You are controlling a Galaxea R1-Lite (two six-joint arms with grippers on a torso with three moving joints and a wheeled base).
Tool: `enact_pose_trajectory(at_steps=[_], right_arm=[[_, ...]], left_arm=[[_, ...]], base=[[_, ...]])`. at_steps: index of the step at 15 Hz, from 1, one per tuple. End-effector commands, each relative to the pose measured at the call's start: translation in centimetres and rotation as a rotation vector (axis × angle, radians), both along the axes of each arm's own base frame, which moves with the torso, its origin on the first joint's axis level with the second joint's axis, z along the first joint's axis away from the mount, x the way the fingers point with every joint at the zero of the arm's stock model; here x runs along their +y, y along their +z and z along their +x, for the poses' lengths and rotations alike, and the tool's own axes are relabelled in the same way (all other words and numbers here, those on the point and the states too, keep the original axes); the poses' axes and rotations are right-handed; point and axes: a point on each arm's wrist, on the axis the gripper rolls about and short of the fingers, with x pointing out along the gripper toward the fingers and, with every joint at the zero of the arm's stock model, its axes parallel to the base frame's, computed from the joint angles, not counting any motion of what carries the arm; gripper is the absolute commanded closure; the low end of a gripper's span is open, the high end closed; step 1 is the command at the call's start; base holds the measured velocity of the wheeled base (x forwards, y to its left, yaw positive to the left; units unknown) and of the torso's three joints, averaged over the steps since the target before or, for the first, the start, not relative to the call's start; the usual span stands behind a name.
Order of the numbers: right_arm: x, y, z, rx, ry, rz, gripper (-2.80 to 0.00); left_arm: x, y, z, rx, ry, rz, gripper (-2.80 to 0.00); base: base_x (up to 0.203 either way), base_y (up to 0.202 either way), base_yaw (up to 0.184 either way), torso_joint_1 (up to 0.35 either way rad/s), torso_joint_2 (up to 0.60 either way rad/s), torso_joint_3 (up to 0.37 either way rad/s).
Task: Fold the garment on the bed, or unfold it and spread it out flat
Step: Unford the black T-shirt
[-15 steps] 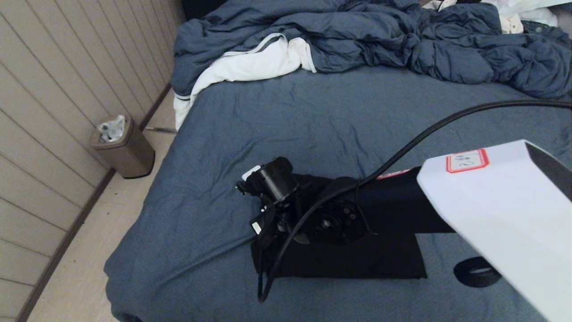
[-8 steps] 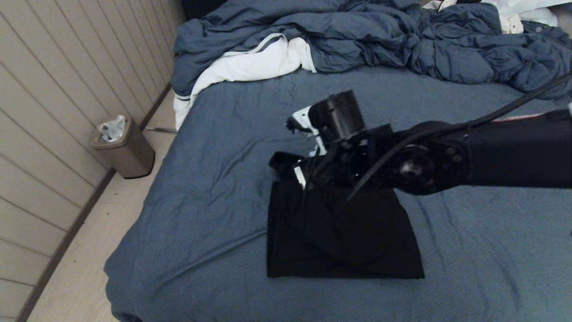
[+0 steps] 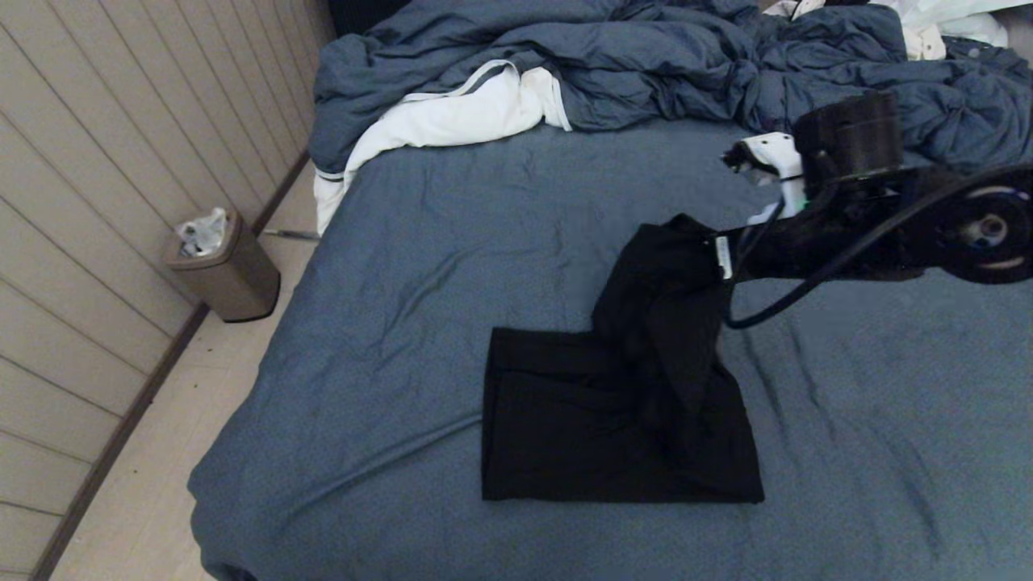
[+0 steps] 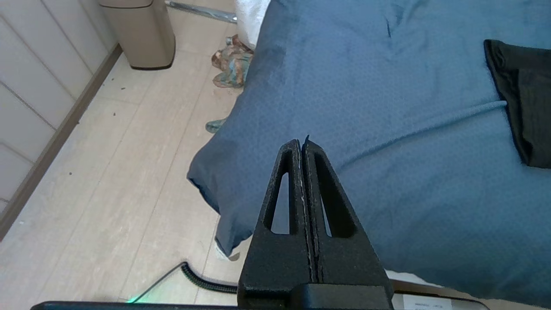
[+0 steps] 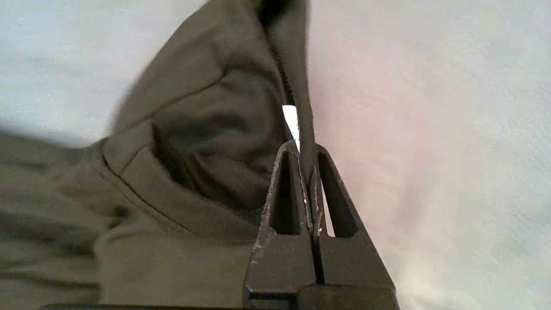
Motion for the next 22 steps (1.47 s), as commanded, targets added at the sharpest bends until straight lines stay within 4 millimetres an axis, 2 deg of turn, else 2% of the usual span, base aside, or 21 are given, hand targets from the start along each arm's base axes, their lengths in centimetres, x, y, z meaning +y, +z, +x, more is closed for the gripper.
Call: enact_pose_trajectory(at_steps=[1, 5, 7, 11, 15, 19, 22], right_arm=[[-5.5, 0.4, -1.2, 0.000, -0.113, 0.019, 0.00], [-13.7, -2.4, -1.8, 0.026, -0.257, 0.048, 0.00], [-16.5, -4.3, -2.5, 0.042, -0.299, 0.048, 0.00], [-20.4, -6.6, -4.4, 0.042, -0.362, 0.070, 0.00], [-22.6, -8.8, -7.7, 0.025, -0.439, 0.046, 0.00], [-25.5, -9.0, -10.3, -0.012, -0.500, 0.026, 0.00], [-28.1, -8.9, -9.9, -0.020, -0.517, 0.020, 0.00]], left_arm=[[0.0, 0.0, 0.0, 0.001, 0.000, -0.001, 0.00], [0.0, 0.0, 0.0, 0.000, 0.000, -0.001, 0.00], [0.0, 0.0, 0.0, 0.000, 0.000, -0.001, 0.00], [0.0, 0.0, 0.0, -0.001, 0.000, -0.001, 0.00], [0.0, 0.0, 0.0, 0.001, 0.000, -0.001, 0.00], [0.0, 0.0, 0.0, 0.001, 0.000, -0.001, 0.00], [0.0, 0.0, 0.0, 0.001, 0.000, -0.001, 0.00]], base=[[0.000, 0.000, 0.000, 0.000, 0.00, 0.000], [0.000, 0.000, 0.000, 0.000, 0.00, 0.000], [0.000, 0.000, 0.000, 0.000, 0.00, 0.000], [0.000, 0.000, 0.000, 0.000, 0.00, 0.000], [0.000, 0.000, 0.000, 0.000, 0.00, 0.000], [0.000, 0.000, 0.000, 0.000, 0.00, 0.000], [0.000, 0.000, 0.000, 0.000, 0.00, 0.000]])
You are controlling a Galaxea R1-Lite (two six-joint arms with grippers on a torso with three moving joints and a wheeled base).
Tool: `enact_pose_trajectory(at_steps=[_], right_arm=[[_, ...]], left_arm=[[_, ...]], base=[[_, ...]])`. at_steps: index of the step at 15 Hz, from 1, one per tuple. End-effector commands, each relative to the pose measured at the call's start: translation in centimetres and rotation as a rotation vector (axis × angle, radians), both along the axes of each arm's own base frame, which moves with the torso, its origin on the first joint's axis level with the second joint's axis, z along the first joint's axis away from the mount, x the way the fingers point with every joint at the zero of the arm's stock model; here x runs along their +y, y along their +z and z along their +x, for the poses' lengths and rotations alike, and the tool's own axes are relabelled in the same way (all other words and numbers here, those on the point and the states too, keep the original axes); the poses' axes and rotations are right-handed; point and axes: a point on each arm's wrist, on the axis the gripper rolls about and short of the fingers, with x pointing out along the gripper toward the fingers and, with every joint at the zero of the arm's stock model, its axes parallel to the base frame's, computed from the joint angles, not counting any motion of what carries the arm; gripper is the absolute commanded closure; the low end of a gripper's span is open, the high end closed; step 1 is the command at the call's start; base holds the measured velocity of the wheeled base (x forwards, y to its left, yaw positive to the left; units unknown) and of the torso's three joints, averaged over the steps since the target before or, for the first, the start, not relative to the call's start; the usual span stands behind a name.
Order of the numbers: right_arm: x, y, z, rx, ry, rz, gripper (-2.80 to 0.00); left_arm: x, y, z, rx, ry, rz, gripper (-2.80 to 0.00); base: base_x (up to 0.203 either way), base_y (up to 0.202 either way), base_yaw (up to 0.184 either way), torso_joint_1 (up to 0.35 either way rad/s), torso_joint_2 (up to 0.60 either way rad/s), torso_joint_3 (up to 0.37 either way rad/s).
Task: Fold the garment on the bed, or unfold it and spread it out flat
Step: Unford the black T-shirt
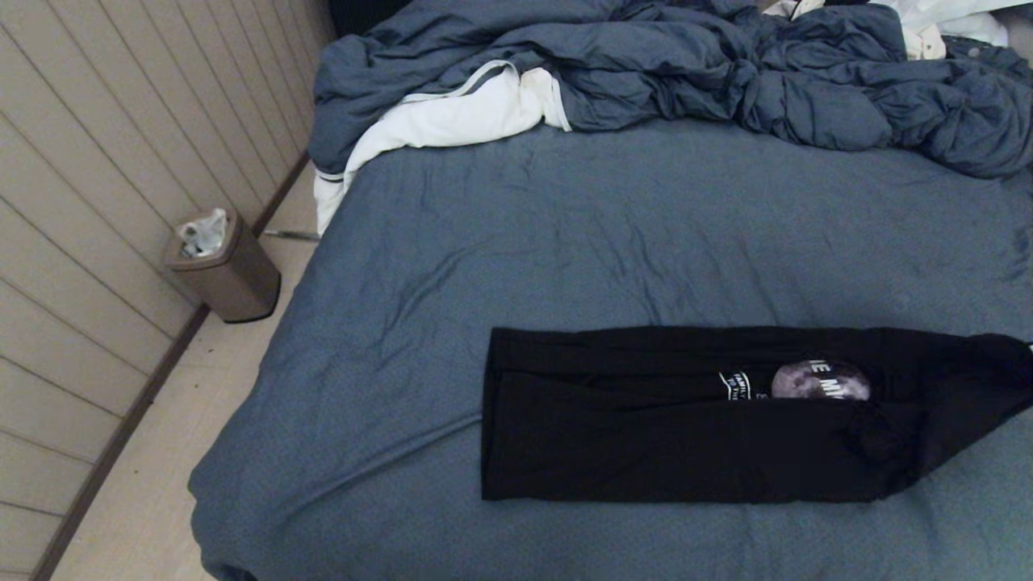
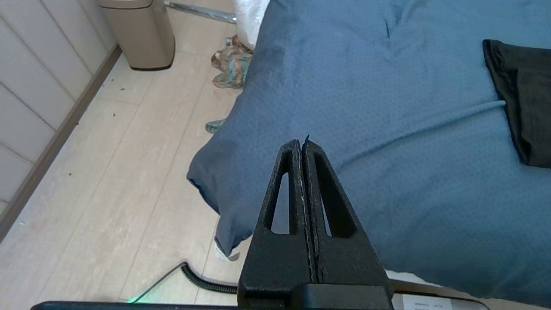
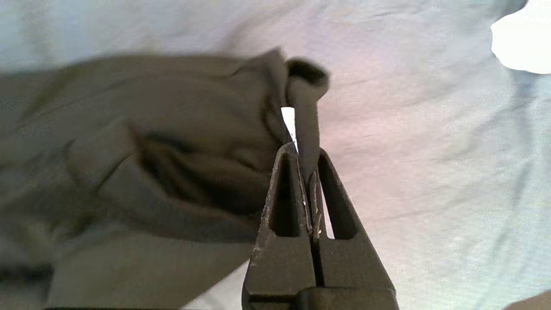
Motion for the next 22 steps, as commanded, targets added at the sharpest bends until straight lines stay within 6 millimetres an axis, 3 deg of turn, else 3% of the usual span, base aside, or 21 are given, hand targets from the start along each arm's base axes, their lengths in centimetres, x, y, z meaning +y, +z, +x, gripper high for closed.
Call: enact_pose_trajectory(at_steps=[1, 6, 7, 13, 18, 19, 22], right_arm=[[-1.6, -0.7, 0.5, 0.026, -0.014, -0.003, 0.00], [-2.0, -3.0, 1.4, 0.086, 0.053, 0.016, 0.00], [-1.8, -3.1, 1.3, 0.091, 0.057, 0.020, -2.80], [-2.0, -2.2, 0.5, 0.049, 0.087, 0.021, -2.80], [-0.1, 1.7, -0.7, -0.104, 0.148, 0.050, -2.80], [0.5, 2.4, -1.0, -0.121, 0.156, 0.057, 0.00], [1.8, 3.0, -0.8, -0.088, 0.194, 0.103, 0.00]], left_arm=[[0.0, 0.0, 0.0, -0.001, 0.000, -0.001, 0.00], [0.0, 0.0, 0.0, -0.001, 0.000, -0.001, 0.00], [0.0, 0.0, 0.0, -0.001, 0.000, -0.001, 0.00], [0.0, 0.0, 0.0, -0.001, 0.000, -0.001, 0.00], [0.0, 0.0, 0.0, -0.001, 0.005, -0.001, 0.00], [0.0, 0.0, 0.0, 0.001, 0.005, -0.001, 0.00], [0.0, 1.2, -0.3, -0.027, 0.010, -0.012, 0.00]], base=[[0.000, 0.000, 0.000, 0.000, 0.00, 0.000], [0.000, 0.000, 0.000, 0.000, 0.00, 0.000], [0.000, 0.000, 0.000, 0.000, 0.00, 0.000], [0.000, 0.000, 0.000, 0.000, 0.00, 0.000], [0.000, 0.000, 0.000, 0.000, 0.00, 0.000], [0.000, 0.000, 0.000, 0.000, 0.00, 0.000], [0.000, 0.000, 0.000, 0.000, 0.00, 0.000]])
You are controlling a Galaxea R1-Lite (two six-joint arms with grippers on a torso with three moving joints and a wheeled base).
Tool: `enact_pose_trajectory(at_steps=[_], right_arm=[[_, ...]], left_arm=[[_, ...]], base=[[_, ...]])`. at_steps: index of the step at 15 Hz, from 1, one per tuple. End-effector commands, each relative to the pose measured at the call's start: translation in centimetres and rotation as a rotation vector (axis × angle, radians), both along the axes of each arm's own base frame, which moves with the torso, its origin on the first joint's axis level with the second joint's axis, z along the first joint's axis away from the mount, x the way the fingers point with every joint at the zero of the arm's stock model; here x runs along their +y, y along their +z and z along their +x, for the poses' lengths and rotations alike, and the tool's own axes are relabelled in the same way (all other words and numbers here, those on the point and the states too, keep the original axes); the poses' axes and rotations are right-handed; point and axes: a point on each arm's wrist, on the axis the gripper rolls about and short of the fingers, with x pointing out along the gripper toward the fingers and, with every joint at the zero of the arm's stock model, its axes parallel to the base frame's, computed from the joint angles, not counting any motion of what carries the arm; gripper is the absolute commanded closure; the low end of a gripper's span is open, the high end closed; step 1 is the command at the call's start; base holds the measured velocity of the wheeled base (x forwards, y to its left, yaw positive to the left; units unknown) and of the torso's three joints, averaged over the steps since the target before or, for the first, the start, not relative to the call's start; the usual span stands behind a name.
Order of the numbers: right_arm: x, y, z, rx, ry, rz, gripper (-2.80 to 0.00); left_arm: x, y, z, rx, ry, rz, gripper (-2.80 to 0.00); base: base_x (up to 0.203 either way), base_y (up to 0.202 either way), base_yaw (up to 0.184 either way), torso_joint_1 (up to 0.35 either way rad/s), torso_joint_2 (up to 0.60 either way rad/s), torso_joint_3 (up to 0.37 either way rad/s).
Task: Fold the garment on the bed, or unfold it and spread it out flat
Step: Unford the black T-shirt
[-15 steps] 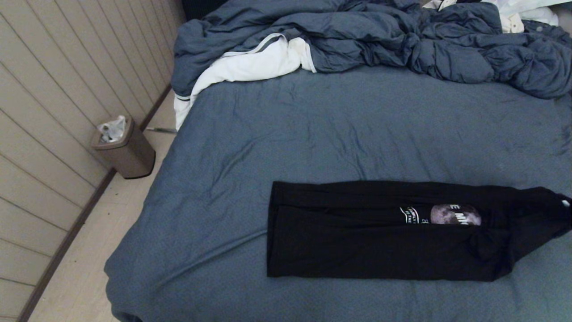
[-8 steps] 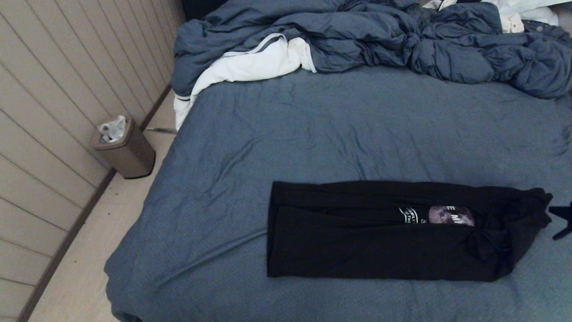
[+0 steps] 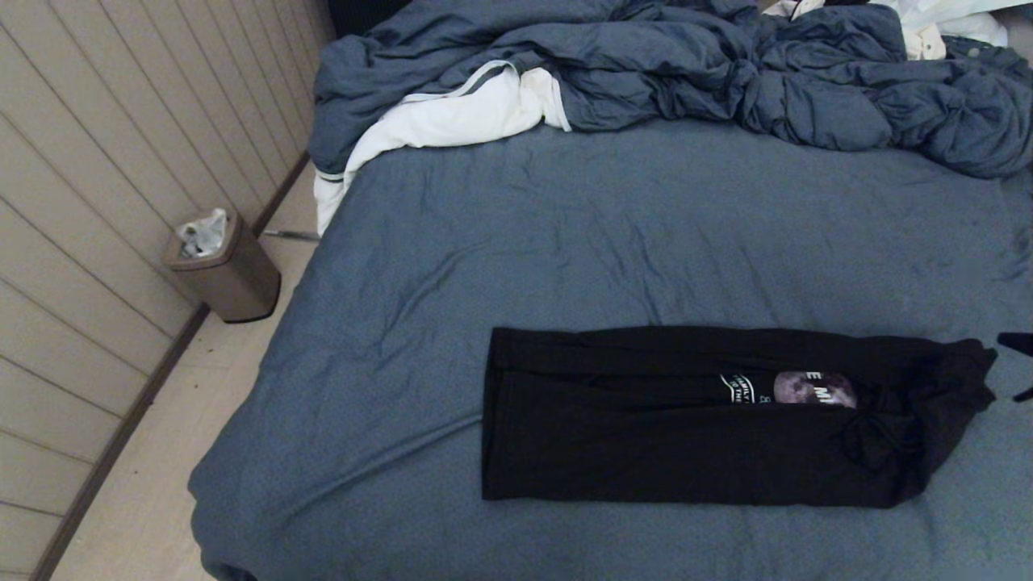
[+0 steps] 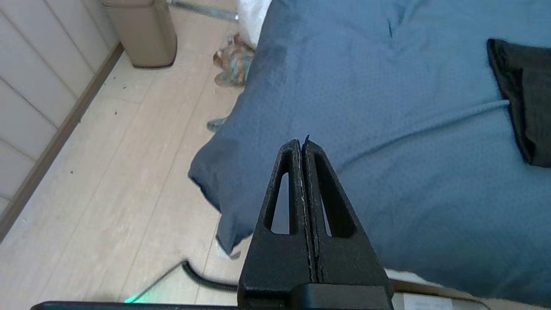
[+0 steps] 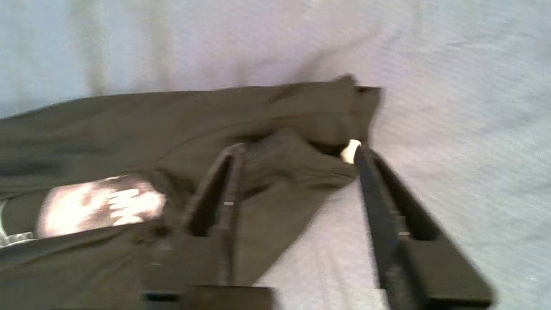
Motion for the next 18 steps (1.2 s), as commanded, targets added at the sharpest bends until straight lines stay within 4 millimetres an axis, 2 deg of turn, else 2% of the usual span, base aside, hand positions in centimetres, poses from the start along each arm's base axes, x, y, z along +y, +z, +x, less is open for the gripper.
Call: enact_pose_trajectory(at_steps=[1, 3, 5, 8, 11, 13, 15, 18], right_arm=[[1.0, 1.2, 0.0, -0.001, 0.032, 0.001, 0.00], [2.1, 1.3, 0.7, 0.024, 0.087, 0.034, 0.00], [3.1, 1.6, 1.5, 0.056, 0.116, 0.103, 0.00], [3.7, 2.0, 2.5, 0.106, 0.128, 0.190, 0.00], [4.0, 1.7, 3.1, 0.120, 0.143, 0.198, 0.00], [4.1, 1.2, 3.5, 0.141, 0.134, 0.201, 0.00], [3.7, 0.1, 4.4, 0.182, 0.101, 0.197, 0.00], [3.1, -1.2, 6.1, 0.228, 0.061, 0.184, 0.00]], left_arm=[[0.0, 2.8, -0.6, -0.053, 0.004, -0.037, 0.00], [0.0, 6.5, -0.1, 0.016, -0.008, -0.116, 0.00], [-0.1, 9.1, 2.2, 0.131, -0.038, -0.155, 0.00], [-0.4, 12.5, 7.5, 0.285, -0.124, -0.192, 0.00], [-1.5, 13.2, 14.5, 0.489, -0.255, -0.219, 0.00], [-4.1, 12.5, 19.1, 0.613, -0.378, -0.217, 0.00], [-8.7, 12.0, 22.7, 0.667, -0.516, -0.195, 0.00], [-15.8, 10.3, 26.0, 0.695, -0.637, -0.168, 0.00]], base=[[0.000, 0.000, 0.000, 0.000, 0.00, 0.000], [0.000, 0.000, 0.000, 0.000, 0.00, 0.000], [0.000, 0.000, 0.000, 0.000, 0.00, 0.000], [0.000, 0.000, 0.000, 0.000, 0.00, 0.000], [0.000, 0.000, 0.000, 0.000, 0.00, 0.000], [0.000, 0.000, 0.000, 0.000, 0.00, 0.000], [0.000, 0.000, 0.000, 0.000, 0.00, 0.000], [0.000, 0.000, 0.000, 0.000, 0.00, 0.000]])
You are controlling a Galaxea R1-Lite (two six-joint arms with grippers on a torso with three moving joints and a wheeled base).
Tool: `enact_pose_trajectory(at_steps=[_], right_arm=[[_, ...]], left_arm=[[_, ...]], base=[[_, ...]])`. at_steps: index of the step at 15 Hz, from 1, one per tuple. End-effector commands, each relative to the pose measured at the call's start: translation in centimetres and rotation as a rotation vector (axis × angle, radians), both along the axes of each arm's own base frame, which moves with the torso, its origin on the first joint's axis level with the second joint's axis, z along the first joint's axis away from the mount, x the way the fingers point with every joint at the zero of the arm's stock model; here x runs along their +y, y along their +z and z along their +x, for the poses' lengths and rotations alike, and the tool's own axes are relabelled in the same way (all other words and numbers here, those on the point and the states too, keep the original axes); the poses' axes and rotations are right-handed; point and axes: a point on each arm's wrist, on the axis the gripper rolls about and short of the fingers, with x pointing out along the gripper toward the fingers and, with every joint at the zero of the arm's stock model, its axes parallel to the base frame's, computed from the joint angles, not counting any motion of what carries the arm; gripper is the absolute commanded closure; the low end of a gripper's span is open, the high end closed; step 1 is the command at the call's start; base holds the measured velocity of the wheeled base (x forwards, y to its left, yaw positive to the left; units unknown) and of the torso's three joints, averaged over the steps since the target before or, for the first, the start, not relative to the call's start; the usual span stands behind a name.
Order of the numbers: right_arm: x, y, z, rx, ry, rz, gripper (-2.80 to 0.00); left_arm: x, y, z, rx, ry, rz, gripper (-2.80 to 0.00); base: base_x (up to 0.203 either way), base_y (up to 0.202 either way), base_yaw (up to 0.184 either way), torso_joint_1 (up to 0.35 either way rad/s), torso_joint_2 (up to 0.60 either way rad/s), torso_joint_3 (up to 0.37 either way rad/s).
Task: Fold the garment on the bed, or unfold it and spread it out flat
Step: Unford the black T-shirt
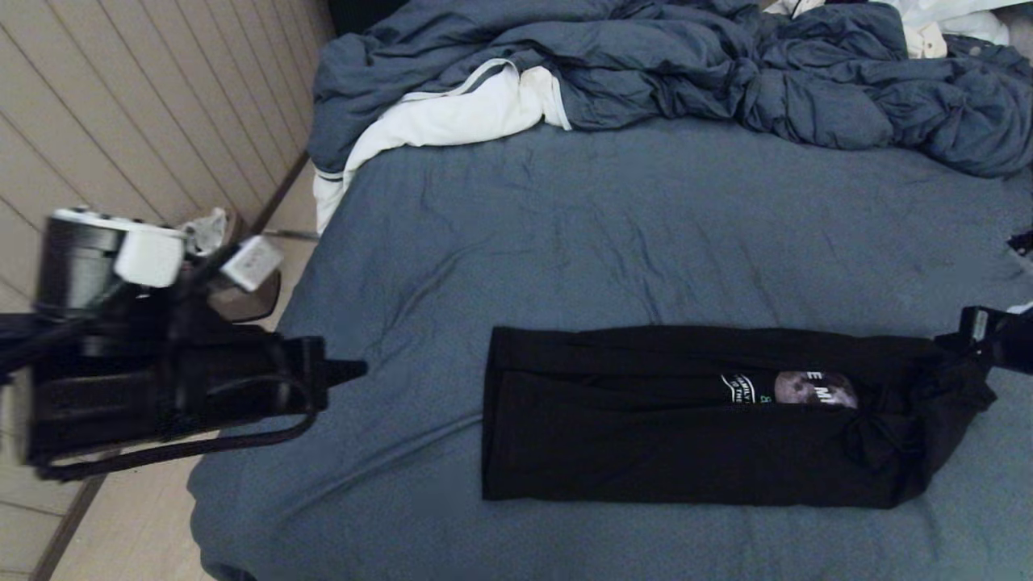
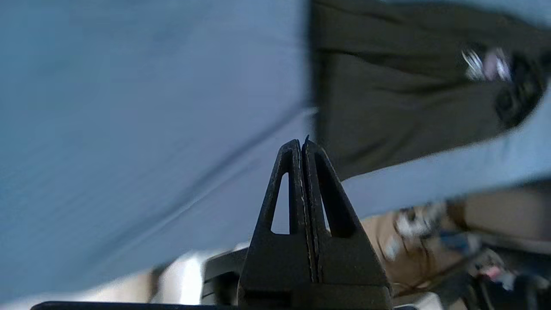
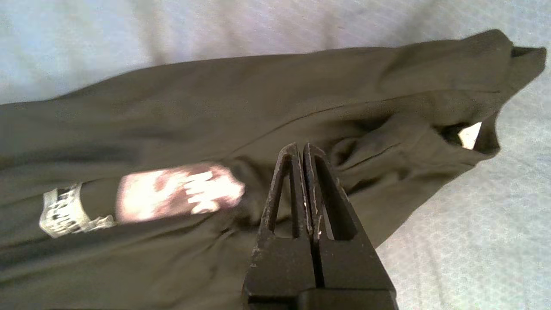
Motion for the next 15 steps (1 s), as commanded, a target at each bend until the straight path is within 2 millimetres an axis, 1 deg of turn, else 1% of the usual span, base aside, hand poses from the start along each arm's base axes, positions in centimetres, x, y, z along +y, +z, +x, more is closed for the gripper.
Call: enact_pose_trajectory(at_steps=[1, 3, 5, 8, 11, 13, 14, 15], right_arm=[[-0.8, -1.4, 1.4, 0.043, -0.008, 0.014, 0.00], [-1.1, -1.4, 1.6, 0.027, -0.014, 0.001, 0.00], [-1.5, -1.6, 2.1, 0.021, -0.015, -0.008, 0.00], [-1.9, -2.7, 2.7, 0.057, -0.023, -0.029, 0.00], [-2.0, -4.0, 2.7, 0.098, -0.014, -0.028, 0.00], [-2.1, -4.3, 2.2, 0.111, -0.023, -0.029, 0.00], [-2.4, -4.5, 1.6, 0.124, -0.029, -0.034, 0.00], [-2.3, -4.4, 1.0, 0.126, -0.033, -0.043, 0.00]], left_arm=[[-5.9, -3.6, 3.4, 0.087, -0.083, 0.024, 0.00], [-9.0, -4.0, 4.6, 0.073, -0.103, -0.026, 0.00], [-10.6, -4.7, 5.2, 0.084, -0.118, -0.034, 0.00], [-11.5, -6.0, 5.9, 0.105, -0.120, -0.026, 0.00], [-12.3, -7.4, 6.5, 0.118, -0.122, -0.021, 0.00], [-12.7, -7.8, 7.0, 0.107, -0.120, -0.028, 0.00], [-12.7, -7.7, 7.1, 0.100, -0.120, -0.033, 0.00], [-12.7, -7.7, 7.1, 0.097, -0.120, -0.035, 0.00]], base=[[0.000, 0.000, 0.000, 0.000, 0.00, 0.000], [0.000, 0.000, 0.000, 0.000, 0.00, 0.000], [0.000, 0.000, 0.000, 0.000, 0.00, 0.000], [0.000, 0.000, 0.000, 0.000, 0.00, 0.000], [0.000, 0.000, 0.000, 0.000, 0.00, 0.000], [0.000, 0.000, 0.000, 0.000, 0.00, 0.000], [0.000, 0.000, 0.000, 0.000, 0.00, 0.000], [0.000, 0.000, 0.000, 0.000, 0.00, 0.000]])
